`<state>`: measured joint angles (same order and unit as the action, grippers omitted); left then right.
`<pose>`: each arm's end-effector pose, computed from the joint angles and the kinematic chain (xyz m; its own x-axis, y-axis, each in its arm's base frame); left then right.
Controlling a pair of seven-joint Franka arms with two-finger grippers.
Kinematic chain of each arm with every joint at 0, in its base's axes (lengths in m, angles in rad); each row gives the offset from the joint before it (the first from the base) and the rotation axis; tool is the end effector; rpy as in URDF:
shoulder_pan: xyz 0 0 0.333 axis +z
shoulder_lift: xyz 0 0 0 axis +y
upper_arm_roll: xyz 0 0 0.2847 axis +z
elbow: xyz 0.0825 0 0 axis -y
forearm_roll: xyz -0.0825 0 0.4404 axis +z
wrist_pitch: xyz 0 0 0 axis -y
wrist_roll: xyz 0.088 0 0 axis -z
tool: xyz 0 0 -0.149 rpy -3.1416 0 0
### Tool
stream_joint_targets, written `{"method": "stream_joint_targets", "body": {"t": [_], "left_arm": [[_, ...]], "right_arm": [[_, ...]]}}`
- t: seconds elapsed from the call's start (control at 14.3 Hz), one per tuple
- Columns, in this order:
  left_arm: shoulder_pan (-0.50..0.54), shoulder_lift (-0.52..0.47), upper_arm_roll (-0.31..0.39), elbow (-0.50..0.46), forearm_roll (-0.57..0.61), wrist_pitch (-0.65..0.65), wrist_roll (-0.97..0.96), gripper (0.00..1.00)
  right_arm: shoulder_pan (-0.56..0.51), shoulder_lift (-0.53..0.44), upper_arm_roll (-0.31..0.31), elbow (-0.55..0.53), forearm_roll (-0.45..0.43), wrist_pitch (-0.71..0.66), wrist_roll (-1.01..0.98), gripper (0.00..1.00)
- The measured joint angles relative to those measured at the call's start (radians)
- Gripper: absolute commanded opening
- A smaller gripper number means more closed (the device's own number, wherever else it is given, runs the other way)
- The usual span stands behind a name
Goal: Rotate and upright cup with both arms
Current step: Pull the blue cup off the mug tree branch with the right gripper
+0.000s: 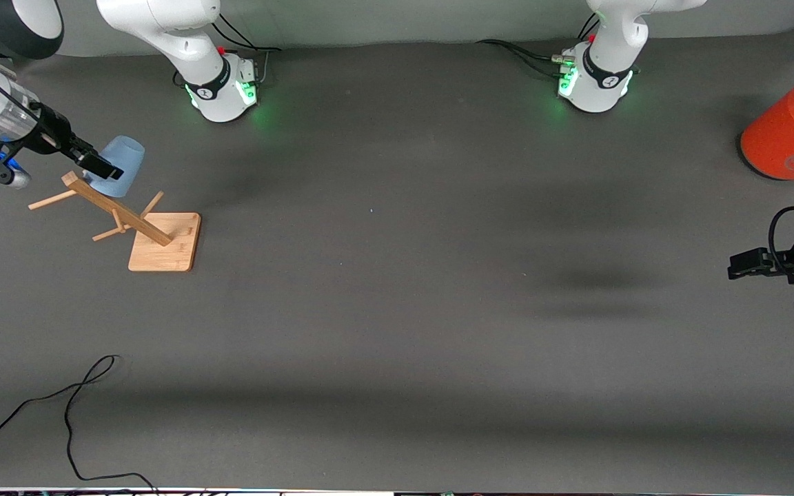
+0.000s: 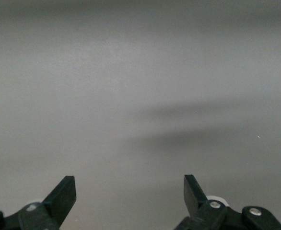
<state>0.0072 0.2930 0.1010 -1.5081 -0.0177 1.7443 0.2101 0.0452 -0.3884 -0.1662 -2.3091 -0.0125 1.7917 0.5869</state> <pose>0.6849 0.0669 0.4087 0.9932 -0.1015 -0.0565 -0.1017 -0.9948 -0.0001 0.4755 -0.0573 0.3927 0.7637 -0.6305 -0.1390 -0.6330 -0.7735 0.0312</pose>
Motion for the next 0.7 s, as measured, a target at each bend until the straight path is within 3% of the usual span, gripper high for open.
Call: {"method": "stream_joint_targets", "body": {"t": [0.49,0.56,0.7], "left_arm": [[-0.005,0.000,-0.005,0.000,0.000,-0.020,0.001,1.00],[-0.005,-0.001,-0.005,0.001,0.000,-0.028,0.001,1.00],[-0.006,-0.004,-0.006,0.005,0.000,-0.040,0.001,1.00]], "right_arm": [[0.000,0.011,-0.022,-0.035,0.000,0.038,0.000,0.99],[0.000,0.013,-0.022,-0.035,0.000,0.039,0.000,0.94],[0.000,0.016,-0.022,-0.036,0.002,0.046,0.000,0.92]]}}
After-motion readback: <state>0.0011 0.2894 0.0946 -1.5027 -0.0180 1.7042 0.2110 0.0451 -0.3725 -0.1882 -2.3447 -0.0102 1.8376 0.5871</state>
